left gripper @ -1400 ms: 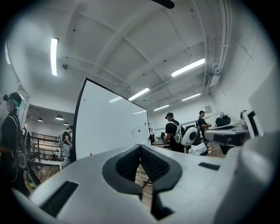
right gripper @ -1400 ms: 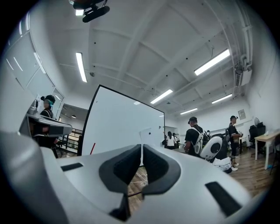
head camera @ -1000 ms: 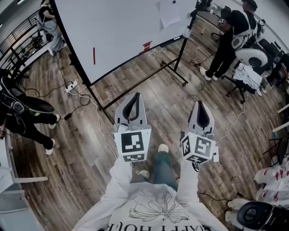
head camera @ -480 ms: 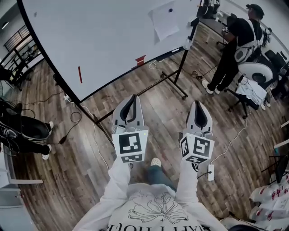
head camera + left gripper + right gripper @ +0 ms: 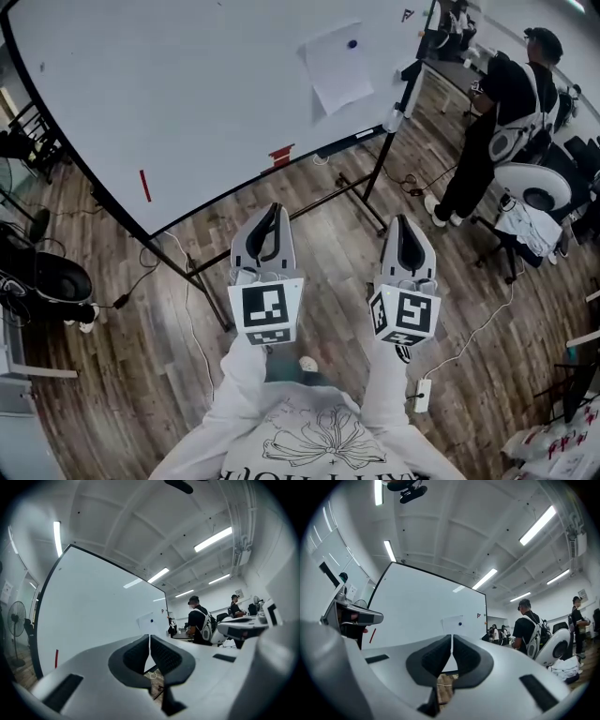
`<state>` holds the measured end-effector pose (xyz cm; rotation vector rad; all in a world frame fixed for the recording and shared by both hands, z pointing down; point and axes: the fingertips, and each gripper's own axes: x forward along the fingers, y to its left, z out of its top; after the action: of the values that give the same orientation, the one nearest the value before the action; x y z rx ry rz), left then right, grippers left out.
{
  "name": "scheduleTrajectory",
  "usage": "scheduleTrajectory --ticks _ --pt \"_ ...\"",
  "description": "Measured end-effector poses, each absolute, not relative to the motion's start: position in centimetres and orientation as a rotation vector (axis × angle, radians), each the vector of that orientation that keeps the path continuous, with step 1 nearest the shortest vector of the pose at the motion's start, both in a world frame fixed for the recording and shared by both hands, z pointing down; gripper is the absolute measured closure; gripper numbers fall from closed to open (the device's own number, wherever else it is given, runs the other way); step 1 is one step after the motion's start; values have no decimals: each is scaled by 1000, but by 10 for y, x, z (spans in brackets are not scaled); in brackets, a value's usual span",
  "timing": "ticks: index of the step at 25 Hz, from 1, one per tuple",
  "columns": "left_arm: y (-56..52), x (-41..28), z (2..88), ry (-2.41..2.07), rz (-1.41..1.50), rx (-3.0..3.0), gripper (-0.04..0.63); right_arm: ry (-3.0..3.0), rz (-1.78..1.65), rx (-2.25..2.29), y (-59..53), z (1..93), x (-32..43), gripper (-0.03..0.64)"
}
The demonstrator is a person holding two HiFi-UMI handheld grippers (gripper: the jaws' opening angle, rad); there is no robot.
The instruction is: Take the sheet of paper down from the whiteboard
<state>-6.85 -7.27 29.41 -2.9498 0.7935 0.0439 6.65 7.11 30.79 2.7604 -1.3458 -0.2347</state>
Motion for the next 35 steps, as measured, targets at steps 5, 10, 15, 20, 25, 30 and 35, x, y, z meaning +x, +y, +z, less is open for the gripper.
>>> scheduleTrajectory --ticks 5,10,15,20,25,30,35 --pt "-91 -30 298 796 27 -2952 589 -1362 -219 2759 53 315 104 614" --pt "-125 18 304 822 22 -2954 589 -1356 -209 2769 24 324 155 614" --pt "-163 74 309 855 50 -2971 589 -1354 -231 2762 -10 324 212 614" --pt "-201 130 307 857 69 -2980 589 -1358 -269 2721 -55 316 266 614" --pt "-241 181 300 893 96 -2977 588 -1403 -332 2672 -104 301 311 614" --pt "-274 215 303 950 80 -2961 588 -1459 -346 2655 -141 300 348 614" --pt "-299 233 297 1021 91 -2945 577 -1515 -340 2645 -169 301 375 614"
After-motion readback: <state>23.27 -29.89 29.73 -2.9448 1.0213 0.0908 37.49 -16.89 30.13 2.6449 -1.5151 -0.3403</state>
